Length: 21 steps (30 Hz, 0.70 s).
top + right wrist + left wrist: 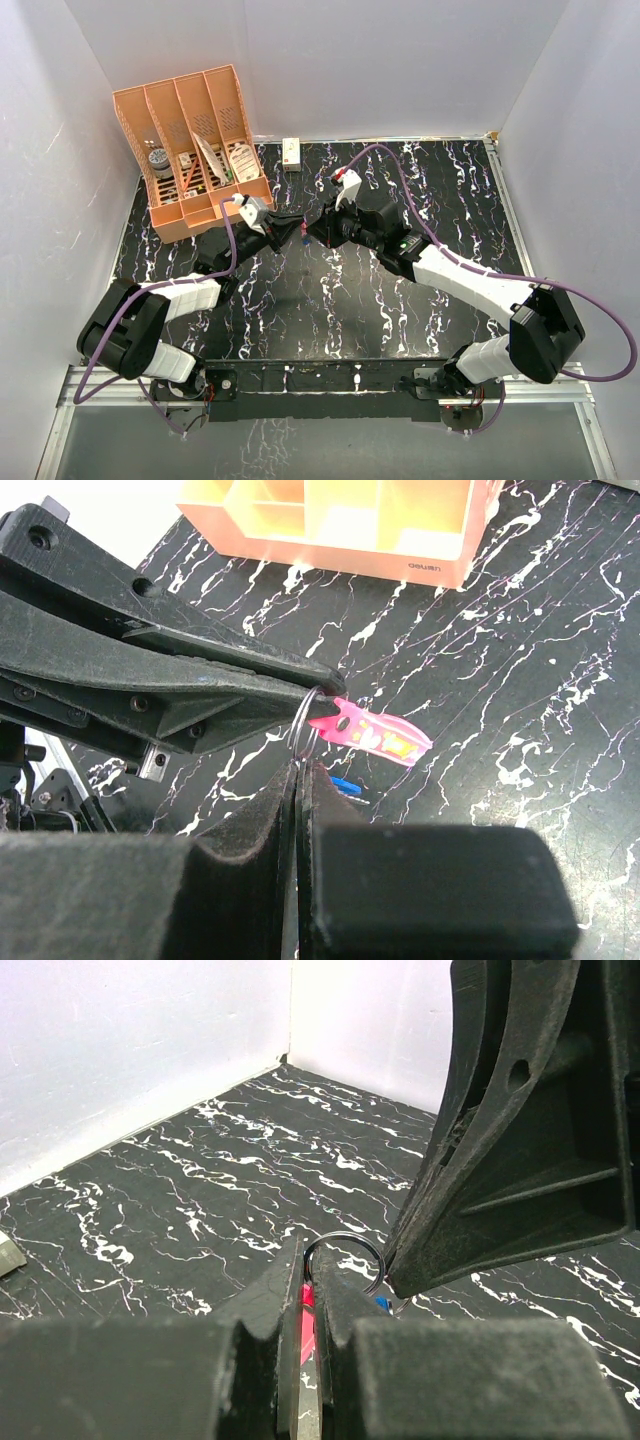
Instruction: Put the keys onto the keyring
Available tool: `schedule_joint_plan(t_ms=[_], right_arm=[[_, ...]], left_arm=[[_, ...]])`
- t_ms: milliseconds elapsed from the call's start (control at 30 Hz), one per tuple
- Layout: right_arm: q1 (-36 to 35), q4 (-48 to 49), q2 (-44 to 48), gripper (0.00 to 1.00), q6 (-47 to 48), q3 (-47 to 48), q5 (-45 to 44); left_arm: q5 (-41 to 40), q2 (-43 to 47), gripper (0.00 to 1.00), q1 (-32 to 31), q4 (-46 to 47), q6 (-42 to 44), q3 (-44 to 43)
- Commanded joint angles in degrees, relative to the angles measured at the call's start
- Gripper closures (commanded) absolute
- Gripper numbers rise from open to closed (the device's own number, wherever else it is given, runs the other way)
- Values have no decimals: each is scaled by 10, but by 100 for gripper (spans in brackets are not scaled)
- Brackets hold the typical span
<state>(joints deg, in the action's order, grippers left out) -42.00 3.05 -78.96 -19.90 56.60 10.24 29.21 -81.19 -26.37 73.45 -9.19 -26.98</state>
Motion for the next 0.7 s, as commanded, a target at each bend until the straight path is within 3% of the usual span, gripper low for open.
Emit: schedule_joint_plan(t_ms=[0, 667], right_arm=[[-4, 24, 11, 100, 1, 28, -16], [0, 11, 42, 100, 15, 32, -50]], left_arm=[[27, 13, 100, -3, 49, 0, 1], [41, 6, 100, -4, 43, 5, 6]])
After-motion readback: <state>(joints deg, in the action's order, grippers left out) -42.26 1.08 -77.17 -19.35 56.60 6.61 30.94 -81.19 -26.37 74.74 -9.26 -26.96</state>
